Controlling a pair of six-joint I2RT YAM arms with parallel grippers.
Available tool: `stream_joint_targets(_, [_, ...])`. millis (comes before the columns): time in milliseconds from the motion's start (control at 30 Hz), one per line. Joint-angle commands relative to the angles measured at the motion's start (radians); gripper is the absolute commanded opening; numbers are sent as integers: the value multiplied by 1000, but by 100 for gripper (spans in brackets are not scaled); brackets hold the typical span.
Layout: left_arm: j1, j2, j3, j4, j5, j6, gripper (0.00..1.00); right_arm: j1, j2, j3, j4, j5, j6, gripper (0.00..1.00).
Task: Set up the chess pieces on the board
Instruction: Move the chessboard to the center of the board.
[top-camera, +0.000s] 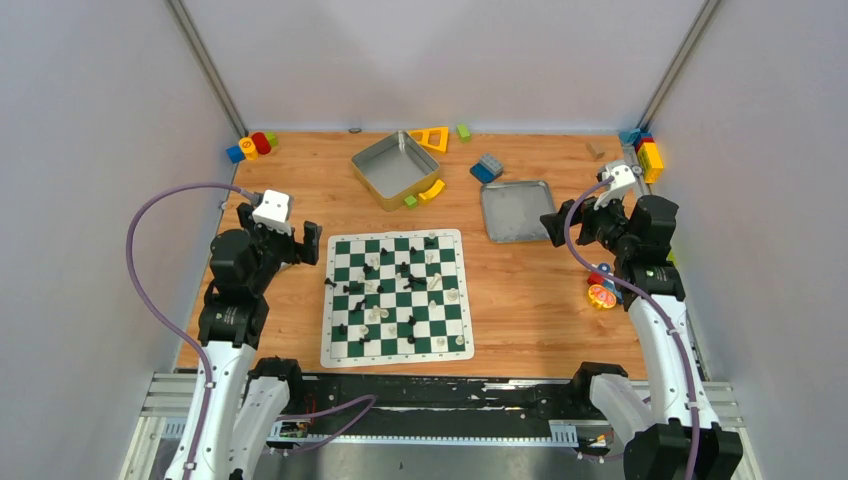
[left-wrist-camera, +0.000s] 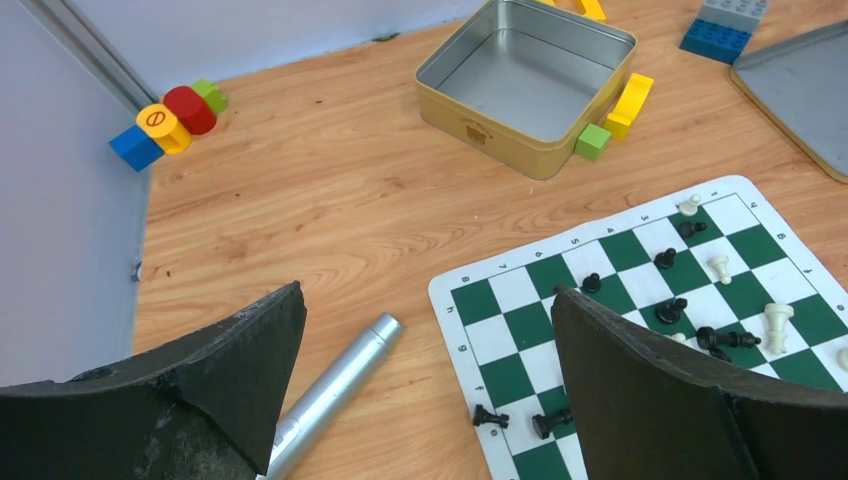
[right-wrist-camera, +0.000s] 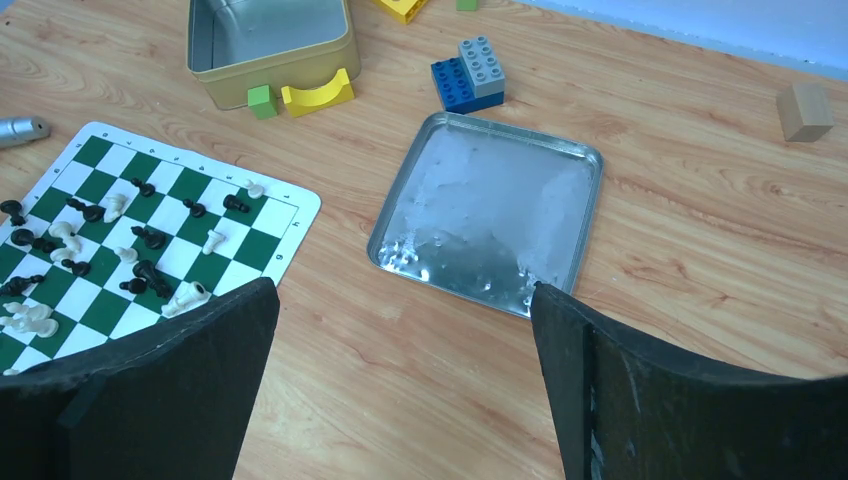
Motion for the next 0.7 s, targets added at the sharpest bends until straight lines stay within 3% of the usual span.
stream_joint_targets(0, [4,-6,-4,18,14,8,100,0,-4,2,38,-22,-6,100])
stream_joint_targets(300, [4,-6,-3,12,10,15,100,0,2,4,32,-51,-10,100])
stream_joint_targets(433, [4,-7,6,-2,10,19,100,2,18,13,15,-140,-33,100])
stream_joint_targets(533, [4,-3,16,-16,15,23,100,69,79,35,1,-79,-49,100])
stream_joint_targets(667, [4,4,19,-21,21,29,100,260,193,73,17,51,-102,100])
